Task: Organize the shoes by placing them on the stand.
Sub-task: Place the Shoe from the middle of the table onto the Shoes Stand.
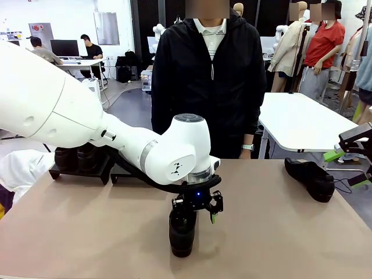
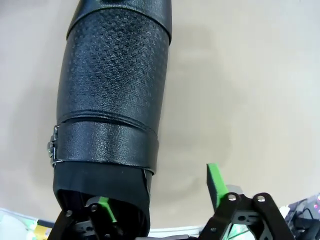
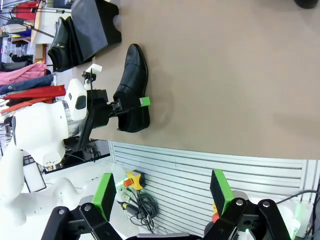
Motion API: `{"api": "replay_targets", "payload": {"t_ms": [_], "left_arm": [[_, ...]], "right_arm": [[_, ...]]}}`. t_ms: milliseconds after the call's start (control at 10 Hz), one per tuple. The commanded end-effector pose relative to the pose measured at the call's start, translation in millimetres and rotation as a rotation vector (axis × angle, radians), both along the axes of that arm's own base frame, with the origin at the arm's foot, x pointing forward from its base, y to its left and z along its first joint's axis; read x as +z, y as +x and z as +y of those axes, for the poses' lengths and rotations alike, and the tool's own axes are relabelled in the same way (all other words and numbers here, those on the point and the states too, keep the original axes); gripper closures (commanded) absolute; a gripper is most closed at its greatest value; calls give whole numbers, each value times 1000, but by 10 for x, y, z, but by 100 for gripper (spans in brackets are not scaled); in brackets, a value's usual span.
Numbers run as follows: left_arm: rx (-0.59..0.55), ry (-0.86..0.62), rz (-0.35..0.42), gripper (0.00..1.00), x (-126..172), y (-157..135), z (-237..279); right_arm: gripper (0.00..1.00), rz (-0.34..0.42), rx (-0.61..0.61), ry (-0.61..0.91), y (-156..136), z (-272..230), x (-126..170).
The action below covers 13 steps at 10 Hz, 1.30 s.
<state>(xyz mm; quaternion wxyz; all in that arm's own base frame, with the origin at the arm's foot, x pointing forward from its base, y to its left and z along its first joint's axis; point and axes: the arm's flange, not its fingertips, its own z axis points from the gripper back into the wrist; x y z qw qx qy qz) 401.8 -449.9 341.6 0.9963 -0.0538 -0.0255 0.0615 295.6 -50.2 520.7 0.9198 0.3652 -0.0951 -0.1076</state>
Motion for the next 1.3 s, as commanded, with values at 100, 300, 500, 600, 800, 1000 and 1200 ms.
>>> {"api": "replay_targets", "payload": {"t_ms": [100,300,500,600,800,1000,1200], "left_arm": [[24,37,-33,100,15,-34,-28],[23,42,-37,100,13,-36,-15],[12,46,-53,100,58,-55,4],[4,57,-62,100,114,-74,40],[-28,45,-86,100,281,-123,135],[-151,45,-148,100,650,-266,346],[-335,-8,-216,100,1075,-554,724]], "right_arm": [[0,-6,8,12,8,-14,19],[0,-6,8,12,8,-14,19],[0,-6,8,12,8,-14,19],[0,-6,8,12,8,-14,19],[0,-6,8,12,8,-14,19],[0,-6,8,12,8,-14,19],[0,-6,8,12,8,-14,19]]}}
